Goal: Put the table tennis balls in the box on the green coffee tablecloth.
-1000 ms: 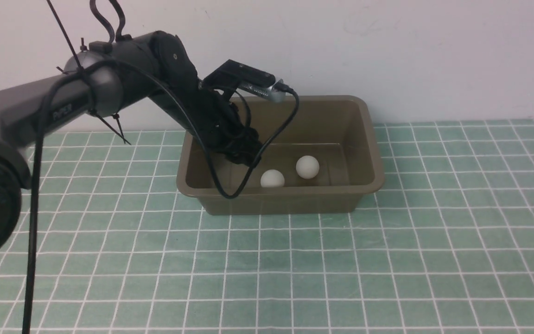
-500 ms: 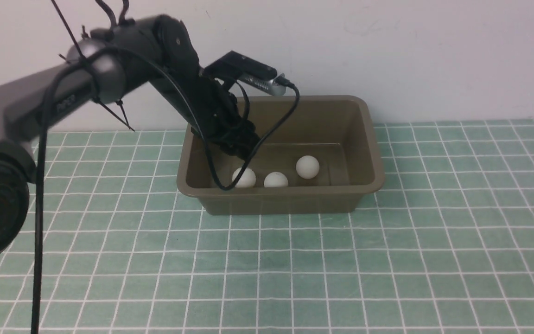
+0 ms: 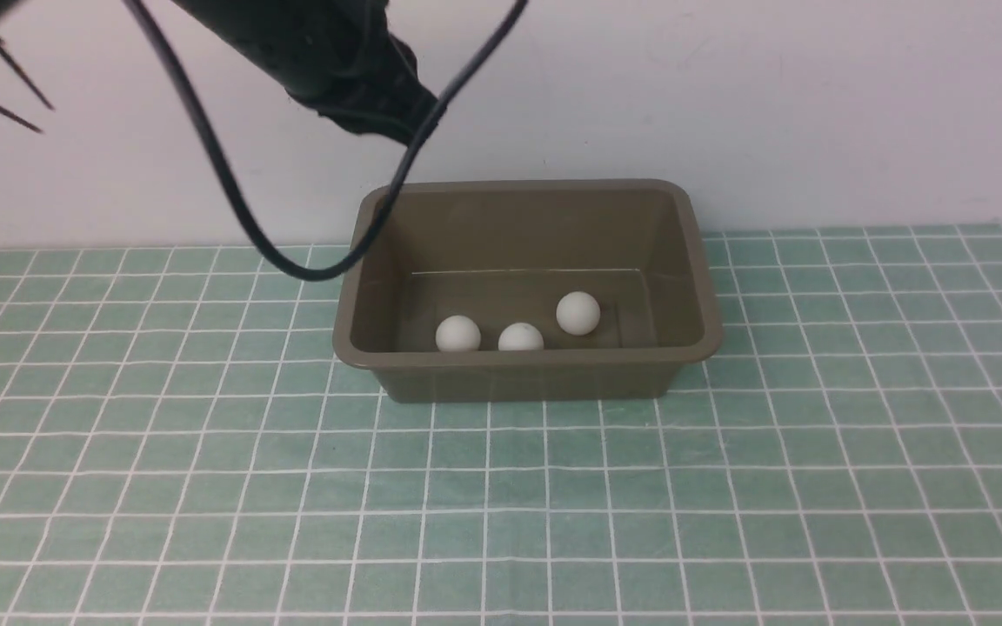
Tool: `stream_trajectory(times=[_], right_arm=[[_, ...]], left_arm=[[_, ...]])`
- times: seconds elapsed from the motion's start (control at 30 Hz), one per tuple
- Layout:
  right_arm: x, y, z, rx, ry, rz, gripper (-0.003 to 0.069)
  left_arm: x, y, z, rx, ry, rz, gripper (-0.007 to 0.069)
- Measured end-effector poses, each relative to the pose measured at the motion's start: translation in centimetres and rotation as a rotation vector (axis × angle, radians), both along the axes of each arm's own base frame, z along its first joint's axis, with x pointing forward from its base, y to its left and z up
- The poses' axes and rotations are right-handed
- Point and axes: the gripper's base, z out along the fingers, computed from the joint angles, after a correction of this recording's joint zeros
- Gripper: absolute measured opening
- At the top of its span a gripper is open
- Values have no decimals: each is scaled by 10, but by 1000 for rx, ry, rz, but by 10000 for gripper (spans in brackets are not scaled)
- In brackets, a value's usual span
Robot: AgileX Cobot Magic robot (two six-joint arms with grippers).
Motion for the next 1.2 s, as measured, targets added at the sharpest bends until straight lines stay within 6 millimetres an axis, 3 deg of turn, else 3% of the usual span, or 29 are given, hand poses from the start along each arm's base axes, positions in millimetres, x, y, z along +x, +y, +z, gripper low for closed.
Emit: stream_trajectory(times=[0.17, 0.4, 0.53, 0.67, 0.97, 1.2], right_arm=[[0, 0, 0, 0, 0, 0, -18], [0, 0, 0, 0, 0, 0, -18], [0, 0, 0, 0, 0, 0, -18], [0, 0, 0, -1, 1, 0, -18], [0, 0, 0, -1, 1, 0, -18], [0, 0, 0, -1, 1, 0, -18]], left_arm=[[-65, 19, -25, -172, -59, 58, -4], [-108, 32, -34, -162, -189, 10, -4], [-107, 39, -46, -20, -287, 20, -4], [-104, 55, -71, 23, -302, 178, -4], [-116, 89, -116, -168, -351, 618, -4], [-138, 95, -138, -255, -467, 697, -4]])
